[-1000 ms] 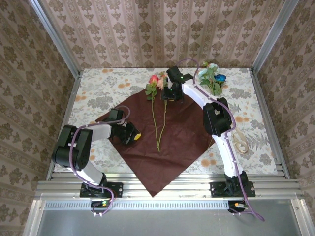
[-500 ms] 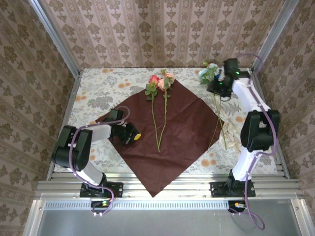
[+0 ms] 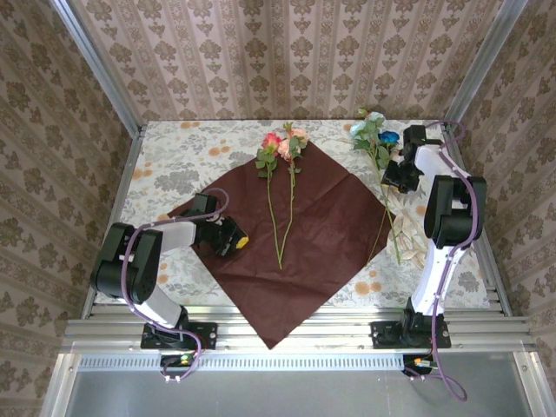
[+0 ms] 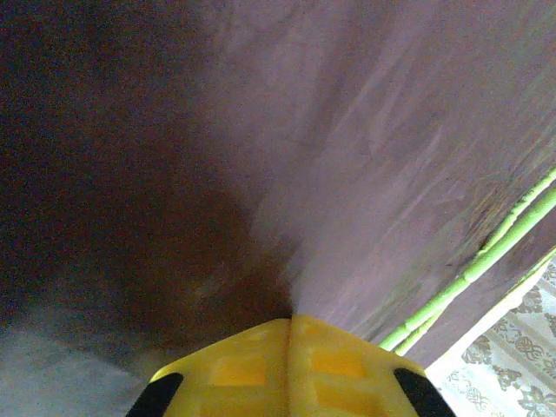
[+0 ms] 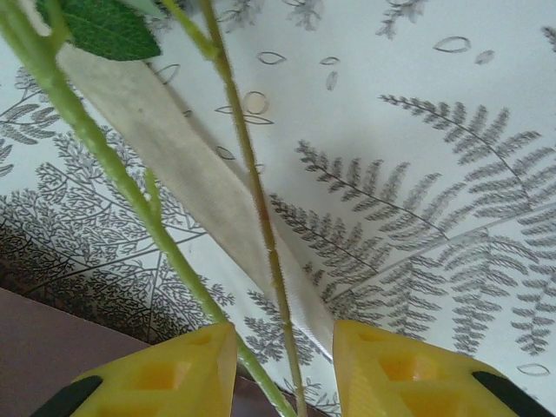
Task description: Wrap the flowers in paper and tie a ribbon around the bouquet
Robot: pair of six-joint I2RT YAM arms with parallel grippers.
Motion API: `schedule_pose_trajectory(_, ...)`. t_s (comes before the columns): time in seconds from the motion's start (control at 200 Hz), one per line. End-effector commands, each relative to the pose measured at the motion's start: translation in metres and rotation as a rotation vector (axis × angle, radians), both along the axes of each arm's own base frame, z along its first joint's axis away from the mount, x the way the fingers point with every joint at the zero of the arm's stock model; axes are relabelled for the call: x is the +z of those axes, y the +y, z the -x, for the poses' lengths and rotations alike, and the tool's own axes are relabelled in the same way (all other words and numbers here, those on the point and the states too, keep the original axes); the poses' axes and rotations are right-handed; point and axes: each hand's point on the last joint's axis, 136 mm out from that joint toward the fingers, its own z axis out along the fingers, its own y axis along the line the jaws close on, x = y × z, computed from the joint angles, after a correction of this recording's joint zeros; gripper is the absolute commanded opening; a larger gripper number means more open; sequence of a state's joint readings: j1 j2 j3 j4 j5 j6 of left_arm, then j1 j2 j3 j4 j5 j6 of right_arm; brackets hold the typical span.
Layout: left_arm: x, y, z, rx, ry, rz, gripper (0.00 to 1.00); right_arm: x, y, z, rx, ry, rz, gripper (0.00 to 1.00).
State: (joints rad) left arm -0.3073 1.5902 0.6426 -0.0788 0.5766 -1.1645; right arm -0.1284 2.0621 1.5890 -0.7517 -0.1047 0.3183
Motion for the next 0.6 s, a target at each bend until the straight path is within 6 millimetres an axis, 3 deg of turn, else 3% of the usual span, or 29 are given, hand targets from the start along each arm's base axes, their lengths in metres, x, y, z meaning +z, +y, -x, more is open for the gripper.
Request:
schedule_pose_trajectory(0.0, -0.008, 0.006, 0.012, 0.017, 0.053, -0.033, 0.0, 0.011, 0.011, -0.017, 0.077, -0.04, 0.06, 0.36)
schedule_pose_trajectory(0.19, -0.009, 0.006, 0.013, 0.016, 0.059, -0.032, 0.0, -0.005, 0.015, -0.023, 0.068, -0.016, 0.064, 0.39)
schedule_pose_trajectory(0.37, -0.009, 0.006, 0.015, 0.014, 0.062, -0.03, 0.0, -0.022, 0.02, -0.029, 0.099, 0.024, 0.084, 0.35)
schedule_pose_trajectory(0.595, -0.009, 0.006, 0.016, 0.008, 0.068, -0.031, 0.0, -0.021, 0.032, -0.04, 0.178, 0.006, 0.121, 0.16)
